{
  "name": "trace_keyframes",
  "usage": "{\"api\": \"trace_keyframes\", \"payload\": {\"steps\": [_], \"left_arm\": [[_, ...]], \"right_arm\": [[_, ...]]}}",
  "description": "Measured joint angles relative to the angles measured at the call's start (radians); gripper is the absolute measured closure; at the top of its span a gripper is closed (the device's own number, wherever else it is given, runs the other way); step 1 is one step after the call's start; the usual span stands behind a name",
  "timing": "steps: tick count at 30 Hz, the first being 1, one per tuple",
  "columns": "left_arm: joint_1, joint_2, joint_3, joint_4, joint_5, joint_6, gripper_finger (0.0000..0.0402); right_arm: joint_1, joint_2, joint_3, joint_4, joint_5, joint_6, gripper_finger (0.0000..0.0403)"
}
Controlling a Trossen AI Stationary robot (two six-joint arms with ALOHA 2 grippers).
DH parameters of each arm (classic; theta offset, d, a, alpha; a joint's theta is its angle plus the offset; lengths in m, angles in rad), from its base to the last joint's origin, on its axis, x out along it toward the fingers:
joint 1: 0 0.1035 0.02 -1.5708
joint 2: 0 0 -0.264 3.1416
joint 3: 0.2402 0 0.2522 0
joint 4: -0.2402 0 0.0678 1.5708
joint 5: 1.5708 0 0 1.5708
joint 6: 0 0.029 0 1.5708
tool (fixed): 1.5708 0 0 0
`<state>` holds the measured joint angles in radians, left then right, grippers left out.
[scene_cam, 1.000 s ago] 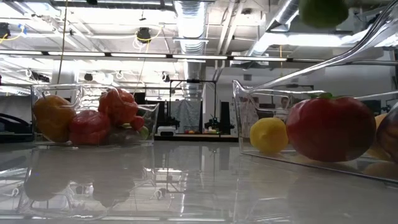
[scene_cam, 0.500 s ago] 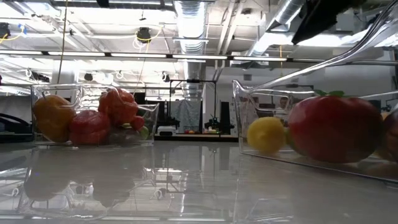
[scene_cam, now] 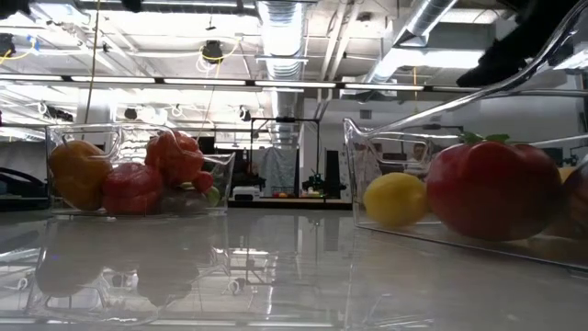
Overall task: Sort produce into baskets
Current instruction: Return to Home Position
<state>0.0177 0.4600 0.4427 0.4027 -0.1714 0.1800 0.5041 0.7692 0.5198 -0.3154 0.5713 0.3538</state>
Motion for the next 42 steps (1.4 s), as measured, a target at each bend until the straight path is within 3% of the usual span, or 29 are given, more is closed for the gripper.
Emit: {"api": "trace_keyframes", "payload": {"steps": [11, 17, 20, 23, 27, 33, 37, 42], "left_arm": [[0.002, -0.249, -0.165, -0.045, -0.091, -0.055, 0.0136], [0.002, -0.388, -0.255, -0.072, -0.123, -0.029, 0.0136], [0.002, -0.457, -0.305, -0.077, -0.126, -0.046, 0.0136], [0.002, -0.458, -0.340, -0.057, -0.126, -0.058, 0.0136], [0.002, -0.447, -0.371, -0.049, -0.104, -0.066, 0.0136], [0.002, -0.457, -0.418, -0.026, -0.040, -0.056, 0.0136], [0.001, -0.456, -0.433, -0.069, -0.006, -0.031, 0.0136], [0.002, -0.455, -0.433, -0.076, -0.138, -0.026, 0.0136]], "right_arm": [[-0.046, -0.551, -0.202, 0.004, -0.001, -0.139, 0.0106], [-0.049, -0.770, -0.327, 0.057, 0.007, -0.153, 0.0106], [-0.066, -0.760, -0.387, 0.244, 0.044, -0.180, 0.0106], [-0.083, -0.731, -0.439, 0.431, -0.065, -0.295, 0.0106], [-0.112, -0.731, -0.492, 0.489, -0.184, -0.331, 0.0106], [-0.173, -0.737, -0.508, 0.474, -0.233, -0.325, 0.0106], [-0.212, -0.736, -0.508, 0.403, -0.178, -0.326, 0.0106], [-0.254, -0.721, -0.505, 0.372, -0.155, -0.269, 0.0106]]}}
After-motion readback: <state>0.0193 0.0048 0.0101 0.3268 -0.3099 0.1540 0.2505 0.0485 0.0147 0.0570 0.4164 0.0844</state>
